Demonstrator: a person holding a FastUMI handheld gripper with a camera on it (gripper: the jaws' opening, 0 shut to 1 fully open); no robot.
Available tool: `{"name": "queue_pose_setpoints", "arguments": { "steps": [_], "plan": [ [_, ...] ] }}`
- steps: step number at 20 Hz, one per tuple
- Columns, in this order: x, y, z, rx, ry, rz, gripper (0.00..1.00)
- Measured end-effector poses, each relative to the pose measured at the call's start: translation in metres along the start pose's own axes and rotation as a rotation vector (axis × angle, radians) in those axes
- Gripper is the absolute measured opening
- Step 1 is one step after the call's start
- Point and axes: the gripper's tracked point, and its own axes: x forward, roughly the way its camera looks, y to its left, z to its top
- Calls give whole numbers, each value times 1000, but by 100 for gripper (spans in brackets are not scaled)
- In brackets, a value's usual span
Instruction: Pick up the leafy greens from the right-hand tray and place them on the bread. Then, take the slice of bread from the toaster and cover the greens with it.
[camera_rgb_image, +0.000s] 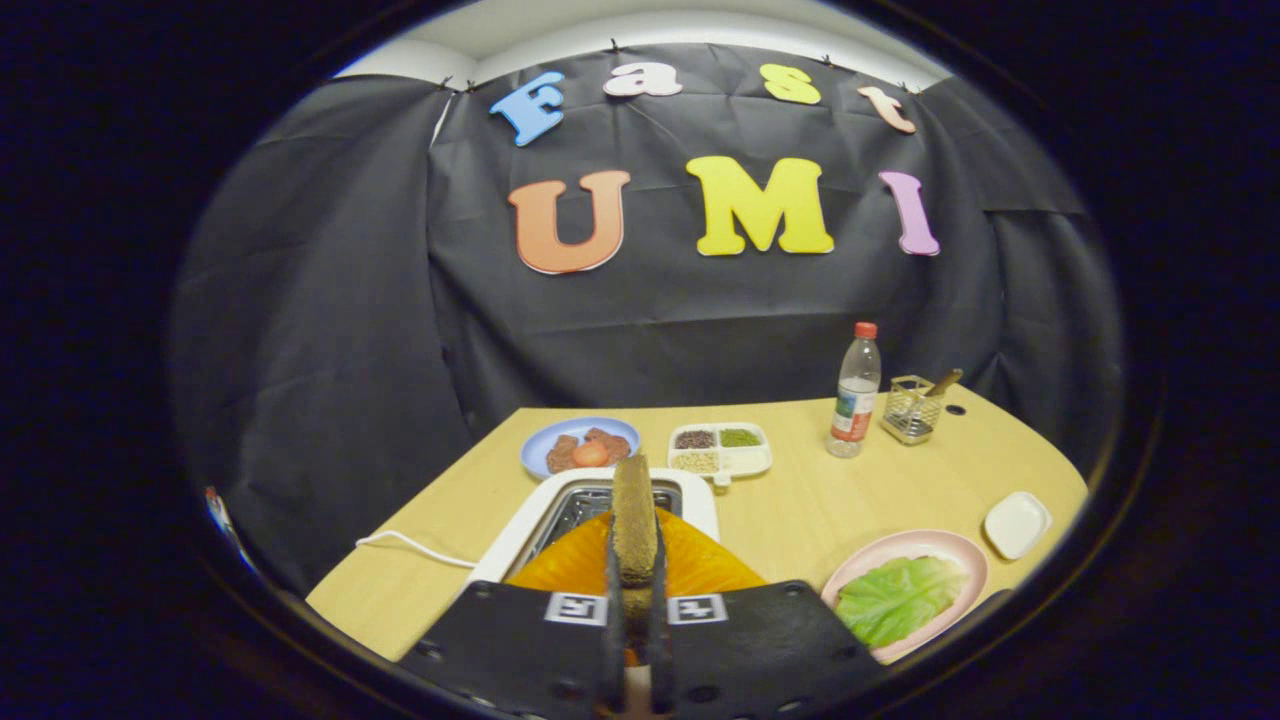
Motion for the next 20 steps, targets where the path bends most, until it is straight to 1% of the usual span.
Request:
{"name": "queue_pose_setpoints", "arguments": {
  "steps": [1,3,5,8,10,13,15,17,20],
  "plan": [
    [3,1,3,5,-1,13,5],
    [-8,3,14,34,-26,35,5],
    [-24,0,36,69,-74,55,5],
    [-49,-9,67,153,-138,103,5],
    [-65,-22,81,184,-165,121,5],
    [-84,-55,92,204,-210,97,5],
    [-90,-82,90,208,-229,62,5],
    [-89,-111,76,208,-220,19,5],
    [-80,-149,43,222,-171,-24,5]
  ]
}}
